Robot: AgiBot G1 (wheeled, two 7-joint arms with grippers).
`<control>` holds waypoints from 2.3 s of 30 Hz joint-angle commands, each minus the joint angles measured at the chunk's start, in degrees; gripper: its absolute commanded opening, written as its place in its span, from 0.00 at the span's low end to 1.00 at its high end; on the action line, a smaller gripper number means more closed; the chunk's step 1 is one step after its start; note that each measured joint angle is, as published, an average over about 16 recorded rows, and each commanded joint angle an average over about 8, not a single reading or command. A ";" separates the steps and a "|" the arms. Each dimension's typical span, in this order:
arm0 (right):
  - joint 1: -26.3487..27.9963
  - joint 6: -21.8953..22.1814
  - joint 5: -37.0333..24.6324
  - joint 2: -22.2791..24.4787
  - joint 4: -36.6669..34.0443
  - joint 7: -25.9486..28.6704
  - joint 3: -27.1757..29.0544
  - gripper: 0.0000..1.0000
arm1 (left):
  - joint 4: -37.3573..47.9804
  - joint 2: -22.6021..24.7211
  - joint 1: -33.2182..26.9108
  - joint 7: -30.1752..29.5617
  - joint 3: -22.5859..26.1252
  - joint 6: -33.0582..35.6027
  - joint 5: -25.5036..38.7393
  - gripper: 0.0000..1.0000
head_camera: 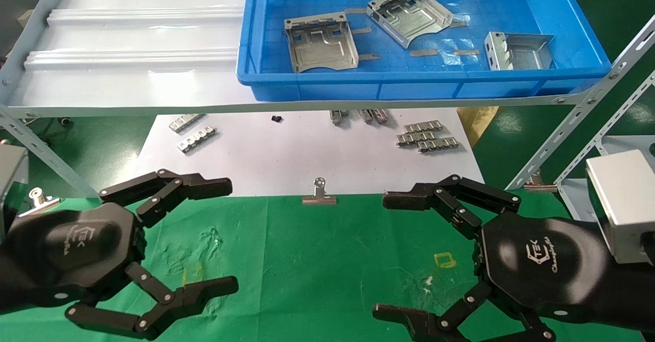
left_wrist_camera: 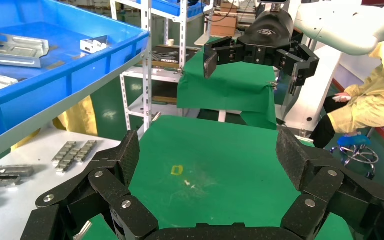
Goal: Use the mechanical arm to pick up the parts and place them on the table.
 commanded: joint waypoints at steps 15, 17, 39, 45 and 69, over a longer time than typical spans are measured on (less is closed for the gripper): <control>0.00 0.00 0.00 0.00 0.00 0.00 0.00 1.00 | 0.00 0.00 0.00 0.00 0.00 0.00 0.00 1.00; 0.00 0.00 0.00 0.00 0.00 0.00 0.00 1.00 | 0.00 0.00 0.00 0.00 0.00 0.00 0.00 0.84; 0.00 0.00 0.00 0.00 0.00 0.00 0.00 1.00 | 0.00 0.00 0.00 0.00 0.00 0.00 0.00 0.00; 0.00 0.00 0.00 0.00 0.00 0.00 0.00 1.00 | 0.00 0.00 0.00 0.00 0.00 0.00 0.00 0.00; 14.01 14.10 -13.11 -4.20 1.70 6.15 -2.33 1.00 | 0.00 0.00 0.00 0.00 0.00 0.00 0.00 0.00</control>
